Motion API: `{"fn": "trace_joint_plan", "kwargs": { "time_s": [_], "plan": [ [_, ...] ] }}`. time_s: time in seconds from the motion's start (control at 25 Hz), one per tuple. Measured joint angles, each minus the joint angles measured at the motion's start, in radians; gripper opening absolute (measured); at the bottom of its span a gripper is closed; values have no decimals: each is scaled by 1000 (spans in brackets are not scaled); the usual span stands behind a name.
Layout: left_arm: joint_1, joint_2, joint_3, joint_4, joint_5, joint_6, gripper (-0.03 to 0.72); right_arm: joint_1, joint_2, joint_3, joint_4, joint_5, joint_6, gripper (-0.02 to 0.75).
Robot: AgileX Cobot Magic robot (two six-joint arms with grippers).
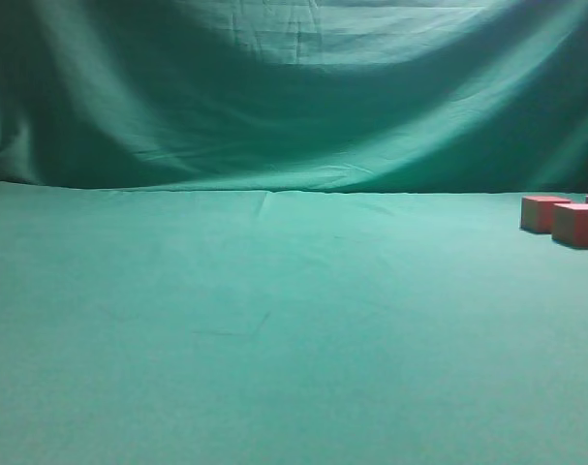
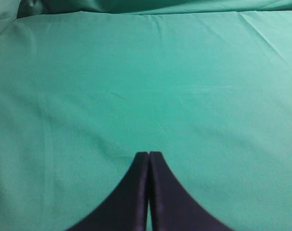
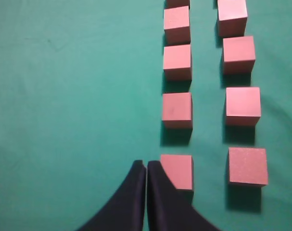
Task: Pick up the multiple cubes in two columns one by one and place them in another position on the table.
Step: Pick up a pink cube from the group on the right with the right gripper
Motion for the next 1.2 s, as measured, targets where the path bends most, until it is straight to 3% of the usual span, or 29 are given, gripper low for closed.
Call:
{"fn": "trace_joint_plan", "kwargs": {
  "time_s": [0.24,0.56,0.72,1.08,1.2],
  "plan": [
    [0,0,0,0,0,0,0,0,53,-57,-21,75,-80,0],
    [0,0,0,0,0,0,0,10,152,-198,-325,307,163,0],
    [0,0,0,0,0,0,0,68,173,-205,-344,307,207,0],
    [0,0,0,0,0,0,0,309,373,-205,-472,240,440,0],
    [0,0,0,0,0,0,0,367,449,-205,-564,202,561,0]
  ]
}}
